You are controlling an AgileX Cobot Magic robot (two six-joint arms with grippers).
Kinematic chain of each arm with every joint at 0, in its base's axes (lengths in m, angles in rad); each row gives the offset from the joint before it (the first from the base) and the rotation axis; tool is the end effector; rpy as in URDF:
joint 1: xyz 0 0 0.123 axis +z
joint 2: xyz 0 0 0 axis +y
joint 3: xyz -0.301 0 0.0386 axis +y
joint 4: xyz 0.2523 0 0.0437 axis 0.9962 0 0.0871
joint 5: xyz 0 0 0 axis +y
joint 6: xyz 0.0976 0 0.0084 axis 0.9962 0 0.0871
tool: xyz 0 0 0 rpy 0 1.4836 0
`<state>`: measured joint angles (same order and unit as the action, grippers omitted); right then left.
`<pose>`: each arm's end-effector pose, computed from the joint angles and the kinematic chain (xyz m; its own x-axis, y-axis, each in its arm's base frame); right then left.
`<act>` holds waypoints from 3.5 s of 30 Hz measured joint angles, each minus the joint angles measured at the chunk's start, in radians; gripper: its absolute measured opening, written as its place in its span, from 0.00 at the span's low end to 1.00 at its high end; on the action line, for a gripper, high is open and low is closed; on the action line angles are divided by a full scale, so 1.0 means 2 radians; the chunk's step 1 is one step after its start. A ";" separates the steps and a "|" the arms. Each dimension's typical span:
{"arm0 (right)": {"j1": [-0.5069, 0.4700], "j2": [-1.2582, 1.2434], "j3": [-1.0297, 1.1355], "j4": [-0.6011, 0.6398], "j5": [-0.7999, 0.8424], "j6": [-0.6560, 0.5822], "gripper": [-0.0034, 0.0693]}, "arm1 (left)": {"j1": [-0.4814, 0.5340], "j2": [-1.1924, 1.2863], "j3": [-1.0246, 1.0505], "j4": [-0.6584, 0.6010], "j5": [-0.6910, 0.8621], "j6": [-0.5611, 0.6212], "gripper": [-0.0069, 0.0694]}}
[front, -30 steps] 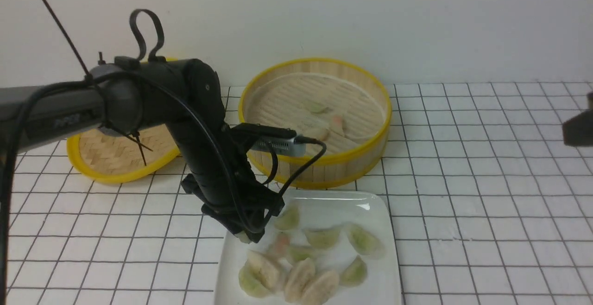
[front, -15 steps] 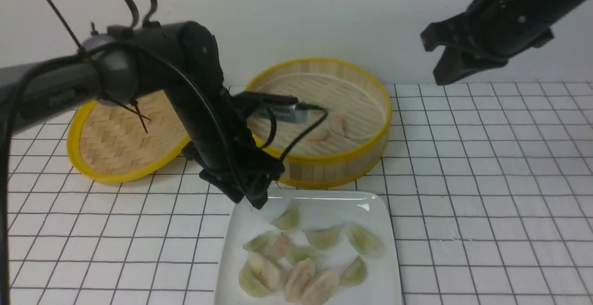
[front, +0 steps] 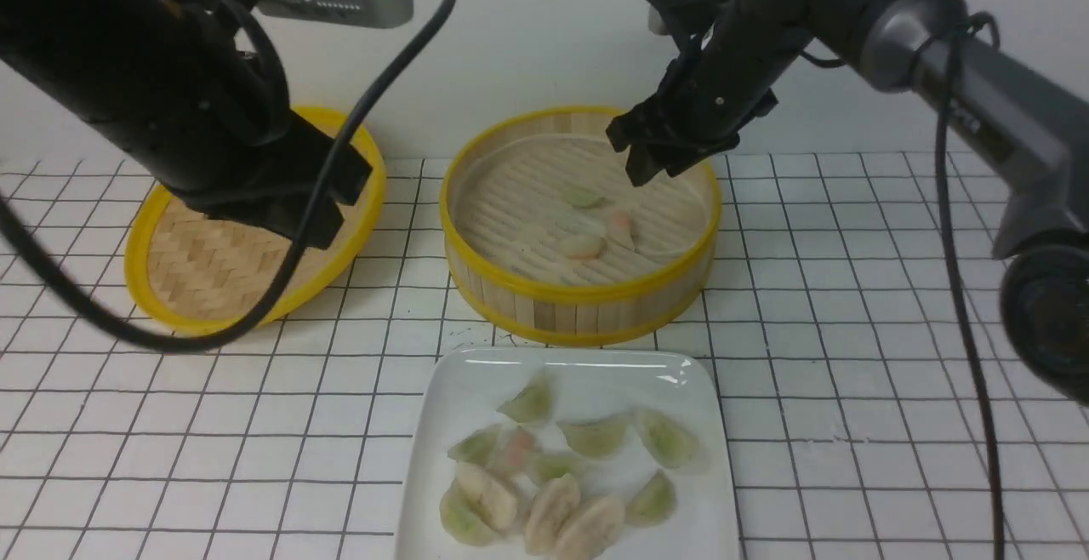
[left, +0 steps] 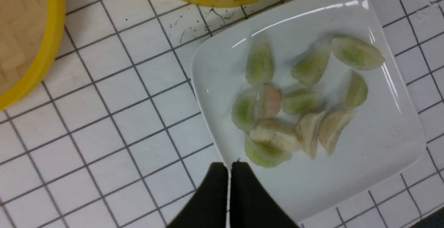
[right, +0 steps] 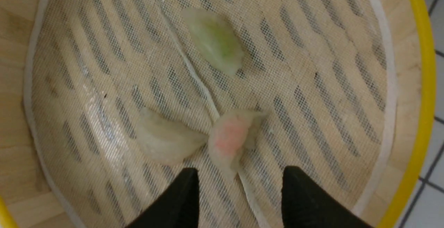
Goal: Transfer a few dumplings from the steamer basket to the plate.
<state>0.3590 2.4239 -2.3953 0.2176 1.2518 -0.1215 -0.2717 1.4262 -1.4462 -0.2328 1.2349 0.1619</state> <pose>0.4999 0.2090 0.2394 -0.8449 -0.3717 -0.3848 -0.4607 0.8711 0.1701 0.2715 -0.0978 0.3891 -0.8340 0.3173 -0.4514 0.4249 0.8912 -0.1587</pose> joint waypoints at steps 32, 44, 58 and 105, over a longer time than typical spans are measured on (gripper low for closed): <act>0.023 0.095 -0.077 -0.038 0.000 0.015 0.30 | 0.000 -0.058 0.039 0.044 0.008 -0.024 0.08; 0.025 -0.150 0.112 0.010 -0.004 0.036 0.30 | 0.000 -0.058 0.039 0.047 0.008 -0.024 0.08; 0.149 -0.360 0.602 0.049 -0.089 0.021 0.30 | 0.000 -0.058 0.039 0.045 0.008 -0.025 0.08; 0.181 -1.221 0.935 -0.391 -0.361 0.419 0.03 | 0.001 -0.060 0.039 -0.022 -0.076 -0.013 0.08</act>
<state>0.7218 -0.0175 -0.5250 -0.5652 0.5304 0.7171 -0.2704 1.3057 -1.3683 -0.2769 1.0835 0.1352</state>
